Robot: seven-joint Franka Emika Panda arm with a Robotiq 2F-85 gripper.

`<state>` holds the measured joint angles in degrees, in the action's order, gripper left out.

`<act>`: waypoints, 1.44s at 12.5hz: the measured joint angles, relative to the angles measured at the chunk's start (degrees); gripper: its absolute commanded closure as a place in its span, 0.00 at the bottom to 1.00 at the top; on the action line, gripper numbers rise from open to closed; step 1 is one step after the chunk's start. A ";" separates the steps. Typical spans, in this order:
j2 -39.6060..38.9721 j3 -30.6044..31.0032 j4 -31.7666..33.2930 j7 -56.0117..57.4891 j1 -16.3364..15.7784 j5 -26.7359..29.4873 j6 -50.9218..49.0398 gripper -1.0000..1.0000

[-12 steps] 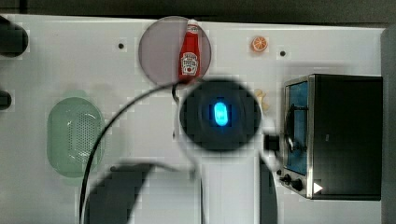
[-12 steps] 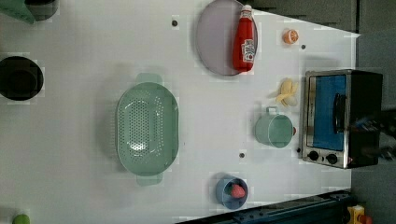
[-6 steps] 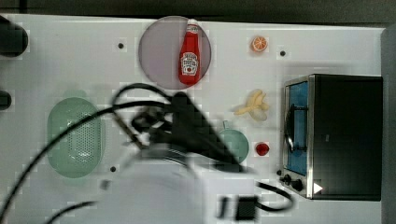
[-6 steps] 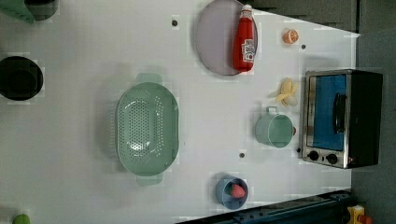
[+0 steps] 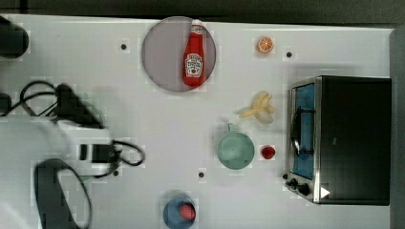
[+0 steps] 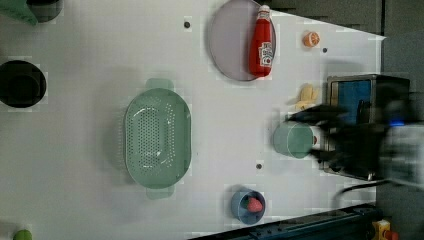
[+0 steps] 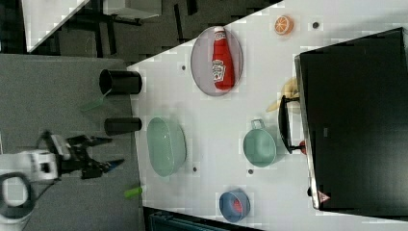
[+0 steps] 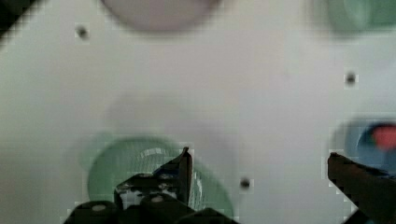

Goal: Drag strainer left to right.

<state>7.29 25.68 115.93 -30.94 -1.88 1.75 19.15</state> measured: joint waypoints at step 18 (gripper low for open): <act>-36.16 2.06 5.04 -41.01 -2.99 -2.30 38.01 0.00</act>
<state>-28.87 27.74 120.97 -71.96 -4.87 -0.54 57.16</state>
